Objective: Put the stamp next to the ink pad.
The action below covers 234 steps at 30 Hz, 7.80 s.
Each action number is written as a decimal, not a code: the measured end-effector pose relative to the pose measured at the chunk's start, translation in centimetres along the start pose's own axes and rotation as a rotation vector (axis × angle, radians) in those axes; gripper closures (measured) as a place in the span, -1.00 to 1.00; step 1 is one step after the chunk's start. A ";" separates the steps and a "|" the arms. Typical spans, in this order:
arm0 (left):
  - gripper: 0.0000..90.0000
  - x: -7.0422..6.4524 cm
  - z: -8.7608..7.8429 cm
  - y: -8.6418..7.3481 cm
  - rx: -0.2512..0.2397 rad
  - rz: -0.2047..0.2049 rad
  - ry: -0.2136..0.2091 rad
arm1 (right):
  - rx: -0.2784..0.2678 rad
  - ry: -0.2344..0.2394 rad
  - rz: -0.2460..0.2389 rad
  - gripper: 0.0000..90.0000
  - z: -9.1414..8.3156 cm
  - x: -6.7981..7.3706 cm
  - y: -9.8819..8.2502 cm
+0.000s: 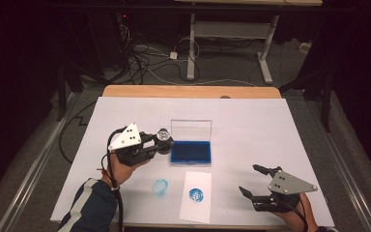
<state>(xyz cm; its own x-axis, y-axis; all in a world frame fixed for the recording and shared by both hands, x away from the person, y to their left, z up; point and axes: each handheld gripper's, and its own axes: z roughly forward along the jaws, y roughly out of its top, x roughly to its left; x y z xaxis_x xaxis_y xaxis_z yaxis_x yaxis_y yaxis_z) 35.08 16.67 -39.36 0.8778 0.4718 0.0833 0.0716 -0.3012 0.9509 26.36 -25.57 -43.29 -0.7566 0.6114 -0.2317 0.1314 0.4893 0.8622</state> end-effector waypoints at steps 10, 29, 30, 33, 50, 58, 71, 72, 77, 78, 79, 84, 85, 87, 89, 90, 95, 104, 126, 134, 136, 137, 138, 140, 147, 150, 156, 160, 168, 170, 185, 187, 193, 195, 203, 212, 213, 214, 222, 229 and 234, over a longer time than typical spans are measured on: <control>0.60 0.9 -0.1 -0.8 0.016 -0.022 0.026 | 0.008 0.008 -0.009 -0.51 0.4 0.1 0.0; 0.60 2.9 1.3 -3.1 0.099 -0.065 0.068 | 0.024 0.012 -0.013 -0.51 0.5 0.0 -0.2; 0.60 3.0 1.5 -3.3 0.107 -0.068 0.071 | 0.023 0.014 -0.012 -0.50 0.5 0.0 -0.2; 0.60 3.2 2.1 -3.9 0.135 -0.075 0.069 | 0.025 0.016 -0.015 -0.50 0.6 0.1 -0.2; 0.59 3.8 4.1 -5.9 0.207 -0.157 0.068 | 0.034 0.028 -0.019 -0.49 0.7 0.2 -0.2; 0.59 4.1 4.9 -6.3 0.270 -0.118 0.061 | 0.042 0.029 -0.023 -0.49 0.8 0.3 -0.2; 0.58 4.3 5.1 -6.7 0.291 -0.130 0.056 | 0.048 0.027 -0.026 -0.47 0.8 0.3 -0.3; 0.58 4.3 5.1 -6.7 0.301 -0.124 0.055 | 0.048 0.029 -0.026 -0.47 0.8 0.3 -0.3; 0.55 4.3 4.5 -6.8 0.330 -0.121 0.072 | 0.047 0.030 -0.023 -0.47 0.8 0.2 -0.3; 0.55 4.4 4.3 -6.8 0.333 -0.120 0.072 | 0.048 0.029 -0.024 -0.46 0.8 0.2 -0.3; 0.55 4.4 4.2 -6.9 0.336 -0.121 0.074 | 0.047 0.031 -0.024 -0.46 0.8 0.2 -0.3; 0.52 4.3 4.1 -6.9 0.349 -0.115 0.073 | 0.048 0.033 -0.026 -0.46 0.8 0.3 -0.3; 0.49 4.2 4.1 -6.9 0.355 -0.114 0.074 | 0.048 0.031 -0.026 -0.46 0.8 0.3 -0.2; 0.47 4.2 4.2 -6.9 0.366 -0.109 0.071 | 0.047 0.030 -0.027 -0.46 0.8 0.3 -0.2; 0.45 4.2 4.2 -6.9 0.374 -0.107 0.074 | 0.047 0.029 -0.025 -0.46 0.8 0.2 -0.3; 0.44 4.1 4.1 -6.9 0.378 -0.105 0.078 | 0.047 0.028 -0.024 -0.46 0.8 0.2 -0.3; 0.30 4.1 4.0 -6.9 0.391 -0.102 0.089 | 0.046 0.025 -0.026 -0.46 0.7 0.2 -0.2; -0.02 3.6 3.8 -6.2 0.379 -0.074 0.136 | 0.052 0.009 -0.032 -0.45 0.7 0.2 -0.2; -0.60 1.7 2.2 -4.1 0.277 0.024 0.211 | 0.056 -0.003 -0.042 -0.45 0.7 0.3 -0.2; -0.65 0.6 0.6 -3.2 0.225 0.069 0.229 | 0.044 -0.009 -0.045 -0.45 0.6 0.3 -0.1; -0.67 0.3 0.3 -3.1 0.217 0.075 0.228 | 0.044 -0.014 -0.049 -0.46 0.6 0.4 -0.1; -0.67 0.2 0.2 -3.0 0.214 0.082 0.232 | 0.042 -0.014 -0.049 -0.46 0.5 0.4 -0.1; -0.67 0.1 0.0 -3.0 0.209 0.082 0.232 | 0.041 -0.013 -0.049 -0.46 0.5 0.4 -0.1; -0.67 -0.3 -0.3 -2.8 0.205 0.089 0.236 | 0.042 -0.016 -0.050 -0.47 0.6 0.4 0.0; -0.67 -1.4 -0.9 -2.4 0.197 0.116 0.230 | 0.032 -0.018 -0.058 -0.45 0.5 0.6 0.1; -0.67 -1.9 -1.0 -2.4 0.206 0.127 0.226 | 0.030 -0.021 -0.055 -0.46 0.4 0.6 0.1; -0.67 -2.8 -1.5 -2.5 0.200 0.144 0.224 | 0.025 -0.026 -0.051 -0.47 0.3 0.5 0.1; -0.67 -3.3 -1.9 -2.8 0.195 0.147 0.226 | 0.016 -0.026 -0.054 -0.48 0.2 0.6 0.1; -0.67 -4.0 -2.8 -3.8 0.199 0.147 0.228 | -0.018 -0.048 -0.052 -0.53 -0.2 0.5 0.2; -0.67 -4.1 -3.0 -4.2 0.196 0.139 0.230 | -0.029 -0.063 -0.048 -0.55 -0.3 0.5 0.3; -0.67 -4.5 -4.9 -7.1 0.236 0.100 0.291 | -0.089 -0.175 -0.013 -0.63 -1.4 -0.3 -0.4; -0.67 -4.5 -5.1 -7.5 0.252 0.093 0.304 | -0.094 -0.190 -0.004 -0.63 -1.7 -0.4 -0.5; -0.67 -4.7 -5.4 -9.0 0.256 0.043 0.304 | -0.091 -0.218 0.002 -0.64 -2.0 -0.5 -1.3; -0.67 -4.8 -5.4 -9.5 0.274 0.029 0.304 | -0.085 -0.222 0.003 -0.64 -2.0 -0.5 -1.6; -0.67 -5.2 -5.7 -10.5 0.300 0.010 0.305 | -0.082 -0.222 0.023 -0.64 -2.3 -0.2 -2.7; -0.67 -5.5 -5.8 -10.8 0.322 0.015 0.299 | -0.083 -0.208 0.002 -0.64 -2.1 -0.1 -2.6; -0.67 -5.5 -5.9 -10.8 0.326 0.019 0.297 | -0.082 -0.207 0.001 -0.64 -2.0 -0.1 -2.5; -0.67 -5.5 -6.0 -10.9 0.325 0.014 0.296 | -0.085 -0.209 -0.001 -0.64 -1.9 -0.1 -2.4; -0.67 -5.6 -6.2 -10.9 0.320 0.023 0.296 | -0.085 -0.205 -0.018 -0.64 -1.8 0.5 -2.1; -0.67 -5.6 -5.9 -10.8 0.327 0.028 0.289 | -0.080 -0.204 -0.019 -0.64 -1.8 0.4 -2.2; -0.67 -5.5 -5.5 -10.7 0.323 0.038 0.278 | -0.080 -0.211 -0.018 -0.64 -1.8 0.2 -2.3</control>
<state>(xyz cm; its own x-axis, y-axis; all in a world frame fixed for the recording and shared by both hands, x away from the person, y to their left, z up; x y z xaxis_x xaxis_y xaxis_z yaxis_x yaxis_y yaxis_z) 26.84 21.88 -48.33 0.7250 0.6471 0.2358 0.2250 -0.5462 0.8069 24.76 -27.72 -44.54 -0.6069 0.7234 -0.3293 0.0611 0.4556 0.8881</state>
